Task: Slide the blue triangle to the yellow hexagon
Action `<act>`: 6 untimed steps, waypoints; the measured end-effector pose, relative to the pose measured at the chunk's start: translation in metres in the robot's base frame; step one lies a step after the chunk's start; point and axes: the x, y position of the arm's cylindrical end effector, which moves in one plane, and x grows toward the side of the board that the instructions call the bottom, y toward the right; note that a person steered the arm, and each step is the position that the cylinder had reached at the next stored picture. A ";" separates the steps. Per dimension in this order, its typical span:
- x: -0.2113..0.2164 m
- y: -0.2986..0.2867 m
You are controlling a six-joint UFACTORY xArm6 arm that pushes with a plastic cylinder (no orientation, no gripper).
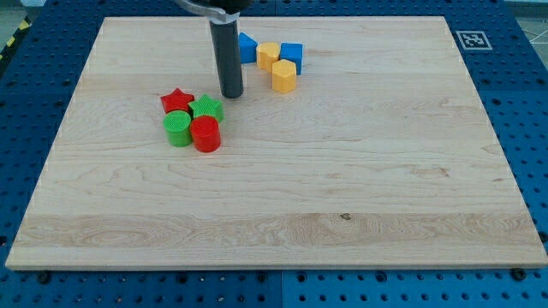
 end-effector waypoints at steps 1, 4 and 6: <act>-0.025 0.000; -0.054 -0.005; -0.084 -0.036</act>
